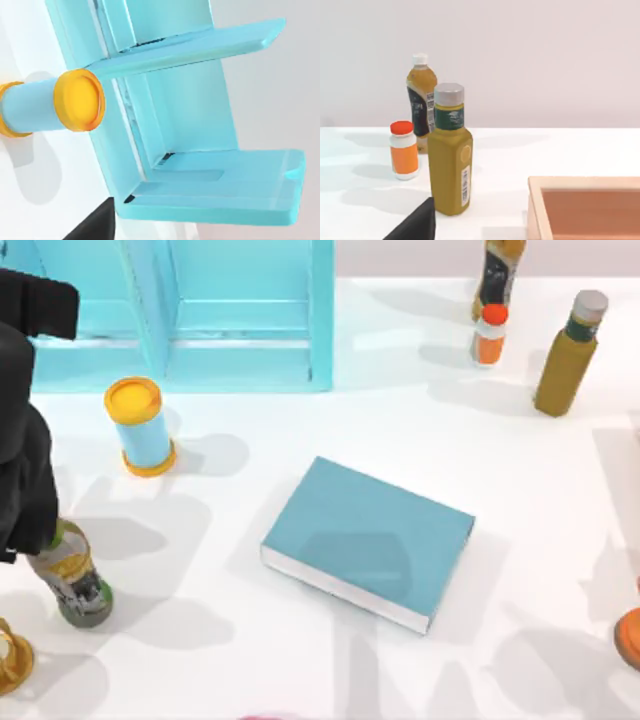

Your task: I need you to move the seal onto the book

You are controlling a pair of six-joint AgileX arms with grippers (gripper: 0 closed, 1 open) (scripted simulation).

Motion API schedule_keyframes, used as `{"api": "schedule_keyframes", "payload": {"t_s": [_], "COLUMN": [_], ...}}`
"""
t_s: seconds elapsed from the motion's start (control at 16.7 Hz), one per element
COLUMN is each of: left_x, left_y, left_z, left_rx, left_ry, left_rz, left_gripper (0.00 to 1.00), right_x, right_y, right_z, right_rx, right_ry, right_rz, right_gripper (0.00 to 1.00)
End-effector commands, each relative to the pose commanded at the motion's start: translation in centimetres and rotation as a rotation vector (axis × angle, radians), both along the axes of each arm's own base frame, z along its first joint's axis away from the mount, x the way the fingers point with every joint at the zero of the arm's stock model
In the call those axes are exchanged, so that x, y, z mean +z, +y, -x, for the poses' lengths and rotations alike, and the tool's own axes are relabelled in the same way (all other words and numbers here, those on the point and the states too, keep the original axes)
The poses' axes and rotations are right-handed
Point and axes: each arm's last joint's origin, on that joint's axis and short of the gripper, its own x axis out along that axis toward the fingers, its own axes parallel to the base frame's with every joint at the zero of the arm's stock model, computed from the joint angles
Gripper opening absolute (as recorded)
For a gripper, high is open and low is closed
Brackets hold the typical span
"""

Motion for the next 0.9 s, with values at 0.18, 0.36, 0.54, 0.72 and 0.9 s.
{"api": "schedule_keyframes", "payload": {"t_s": [0.18, 0.36, 0.54, 0.72, 0.9], "left_x": [-0.2, -0.4, -1.0, -3.1, -6.7], "left_y": [2.8, 5.0, 6.6, 7.8, 8.6], "left_z": [1.0, 2.3, 3.6, 4.6, 5.2], "left_rx": [-0.045, -0.065, -0.088, -0.138, -0.219], "left_ry": [-0.076, -0.165, -0.241, -0.271, -0.263], "left_rz": [-0.118, -0.229, -0.377, -0.597, -0.845], "left_gripper": [1.00, 1.00, 1.00, 1.00, 1.00], "right_x": [0.0, 0.0, 0.0, 0.0, 0.0], "right_y": [0.0, 0.0, 0.0, 0.0, 0.0], "right_z": [0.0, 0.0, 0.0, 0.0, 0.0], "right_rx": [0.000, 0.000, 0.000, 0.000, 0.000], "right_ry": [0.000, 0.000, 0.000, 0.000, 0.000], "right_rz": [0.000, 0.000, 0.000, 0.000, 0.000], "right_gripper": [1.00, 1.00, 1.00, 1.00, 1.00]}}
